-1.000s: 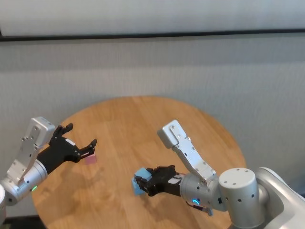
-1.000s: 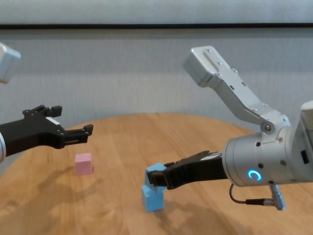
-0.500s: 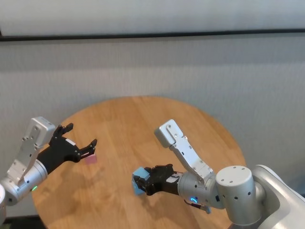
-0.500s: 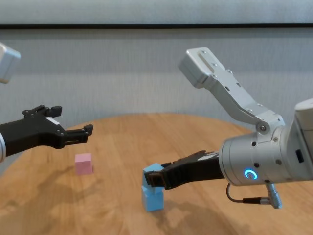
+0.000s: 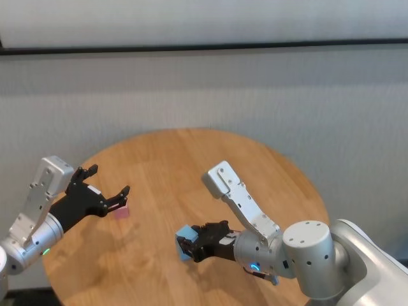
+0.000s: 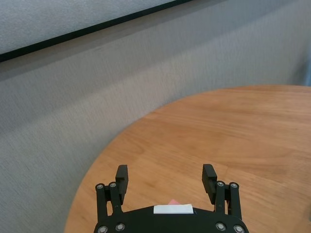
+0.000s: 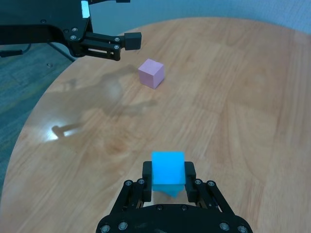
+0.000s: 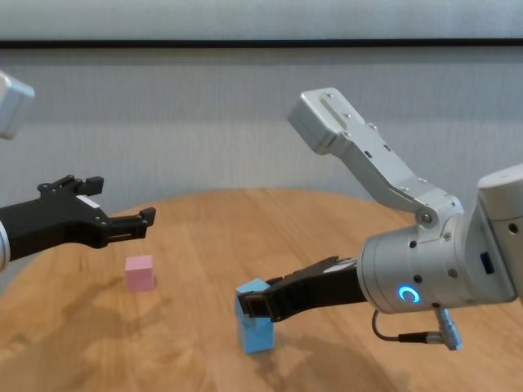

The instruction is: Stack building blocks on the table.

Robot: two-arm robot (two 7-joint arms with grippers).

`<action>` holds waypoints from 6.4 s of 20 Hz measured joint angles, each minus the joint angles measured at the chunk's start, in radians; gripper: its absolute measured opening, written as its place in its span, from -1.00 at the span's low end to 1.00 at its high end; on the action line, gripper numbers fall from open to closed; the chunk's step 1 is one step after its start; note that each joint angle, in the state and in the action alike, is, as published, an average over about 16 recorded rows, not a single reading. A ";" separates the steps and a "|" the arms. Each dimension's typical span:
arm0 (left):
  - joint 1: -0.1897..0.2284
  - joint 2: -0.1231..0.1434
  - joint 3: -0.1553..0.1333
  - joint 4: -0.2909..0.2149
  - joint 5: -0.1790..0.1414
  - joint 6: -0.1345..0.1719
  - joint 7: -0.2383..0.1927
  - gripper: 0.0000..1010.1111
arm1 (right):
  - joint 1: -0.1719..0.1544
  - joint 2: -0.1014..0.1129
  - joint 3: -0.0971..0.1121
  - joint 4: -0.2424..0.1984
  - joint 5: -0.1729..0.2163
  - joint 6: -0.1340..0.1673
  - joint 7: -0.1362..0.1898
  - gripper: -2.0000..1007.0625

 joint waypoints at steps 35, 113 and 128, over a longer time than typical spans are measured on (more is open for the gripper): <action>0.000 0.000 0.000 0.000 0.000 0.000 0.000 0.98 | -0.048 0.003 0.084 -0.072 0.003 -0.099 -0.014 0.81; -0.027 -0.255 -0.128 0.010 0.048 0.549 0.250 0.98 | -0.146 0.040 0.309 -0.205 -0.029 -0.406 -0.149 0.99; -0.017 -0.277 -0.155 -0.004 0.068 0.609 0.252 0.98 | -0.146 0.040 0.309 -0.205 -0.029 -0.406 -0.149 1.00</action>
